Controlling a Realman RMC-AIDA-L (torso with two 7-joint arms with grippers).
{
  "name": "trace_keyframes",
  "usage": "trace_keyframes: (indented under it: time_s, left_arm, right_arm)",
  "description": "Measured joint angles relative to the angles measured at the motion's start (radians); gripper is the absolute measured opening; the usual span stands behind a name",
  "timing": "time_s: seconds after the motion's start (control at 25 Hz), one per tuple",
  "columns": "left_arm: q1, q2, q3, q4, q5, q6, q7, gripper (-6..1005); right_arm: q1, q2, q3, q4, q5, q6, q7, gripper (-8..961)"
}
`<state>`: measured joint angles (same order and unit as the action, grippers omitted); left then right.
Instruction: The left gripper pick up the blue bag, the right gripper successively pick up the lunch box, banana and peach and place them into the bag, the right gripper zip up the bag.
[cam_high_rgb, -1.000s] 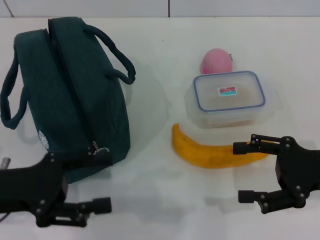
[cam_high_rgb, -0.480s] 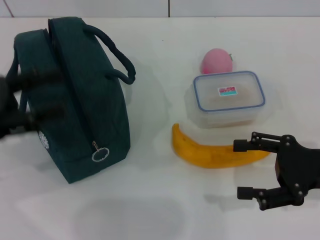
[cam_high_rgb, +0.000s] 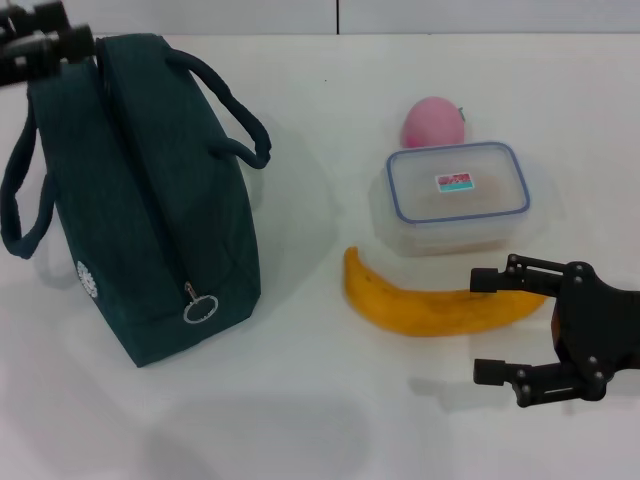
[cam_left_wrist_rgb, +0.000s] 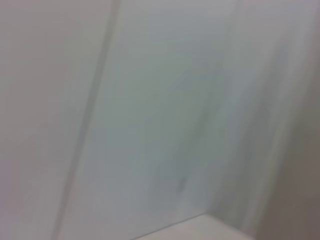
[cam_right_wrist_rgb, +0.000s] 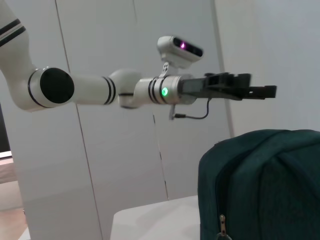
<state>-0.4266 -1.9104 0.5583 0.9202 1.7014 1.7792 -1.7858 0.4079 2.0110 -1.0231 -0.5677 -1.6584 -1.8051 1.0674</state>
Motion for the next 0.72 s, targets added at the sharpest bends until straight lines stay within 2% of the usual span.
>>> trace_keyframes:
  time_s: [0.28,0.48,0.56,0.64,0.72]
  left_arm:
    - [-0.041,0.011,0.000,0.177,0.163,-0.081,-0.225,877]
    - [-0.037,0.015,0.006,0.388,0.325,-0.063,-0.545,877]
    - [-0.031,0.016,0.009,0.437,0.356,-0.045,-0.624,877]
    - [-0.026,0.015,0.009,0.478,0.378,-0.027,-0.685,876]
    - [-0.020,0.004,0.011,0.513,0.409,-0.016,-0.742,876]
  right_arm:
    - [0.003,0.000,0.000,0.000,0.022,0.006,-0.003,885]
    - [0.005,-0.001,0.000,0.000,0.025,0.006,-0.011,885]
    - [0.000,-0.002,0.004,-0.001,0.027,0.006,-0.033,885]
    - [-0.004,-0.001,0.010,0.001,0.028,0.007,-0.058,885]
    - [-0.004,-0.001,0.013,0.007,0.029,0.012,-0.067,885]
